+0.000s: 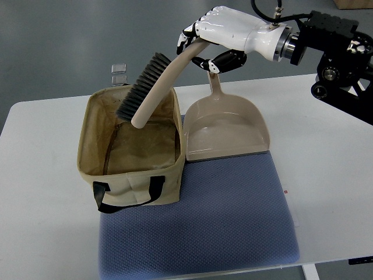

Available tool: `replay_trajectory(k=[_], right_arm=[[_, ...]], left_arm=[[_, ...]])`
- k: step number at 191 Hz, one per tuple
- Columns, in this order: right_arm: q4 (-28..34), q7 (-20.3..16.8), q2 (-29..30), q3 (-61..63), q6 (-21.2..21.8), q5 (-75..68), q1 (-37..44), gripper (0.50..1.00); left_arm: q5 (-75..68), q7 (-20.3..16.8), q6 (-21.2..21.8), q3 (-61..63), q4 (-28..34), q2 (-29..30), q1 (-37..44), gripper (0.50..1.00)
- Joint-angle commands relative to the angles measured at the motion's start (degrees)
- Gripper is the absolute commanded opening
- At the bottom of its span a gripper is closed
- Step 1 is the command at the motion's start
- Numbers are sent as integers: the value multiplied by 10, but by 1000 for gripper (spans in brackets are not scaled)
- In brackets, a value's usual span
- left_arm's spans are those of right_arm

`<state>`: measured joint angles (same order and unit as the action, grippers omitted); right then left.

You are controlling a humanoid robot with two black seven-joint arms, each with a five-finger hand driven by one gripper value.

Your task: Put pink broom in yellow bag with right hand

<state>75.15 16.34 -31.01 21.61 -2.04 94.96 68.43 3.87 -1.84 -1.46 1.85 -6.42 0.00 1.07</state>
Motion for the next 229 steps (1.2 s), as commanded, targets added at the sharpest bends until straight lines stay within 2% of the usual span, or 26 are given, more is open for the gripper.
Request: replay_trajectory(k=[1,47,75,104,120,142,155,190,229], right_arm=[[0,4,10,4,-2,-5,-15,917],[1,4,-2,10,-5,-23,-31,924],[2,3,-41,33,-13,-83,-48,924],[2,-4,-78,107,-5,-181,-108,924],[2,-5,-93,170,7,-238,-163,924],[1,-16,-96,280,57,-313,-241,924],[1,-43,-89,343,79,-349,-287,924],[1,-91,-56,441,85,-440,-366,924],[1,-141,56,579,99,-467,-459,924]], left_arm=[[0,0,1,0,0,0,0,1000],[0,0,0,0,0,0,0,1000],[0,0,0,0,0,0,0,1000],[0,0,0,0,0,0,0,1000],[0,0,0,0,0,0,0,1000],[0,0,0,0,0,0,0,1000],[0,0,0,0,0,0,0,1000],[0,0,1,0,0,0,0,1000],[0,0,1,0,0,0,0,1000]])
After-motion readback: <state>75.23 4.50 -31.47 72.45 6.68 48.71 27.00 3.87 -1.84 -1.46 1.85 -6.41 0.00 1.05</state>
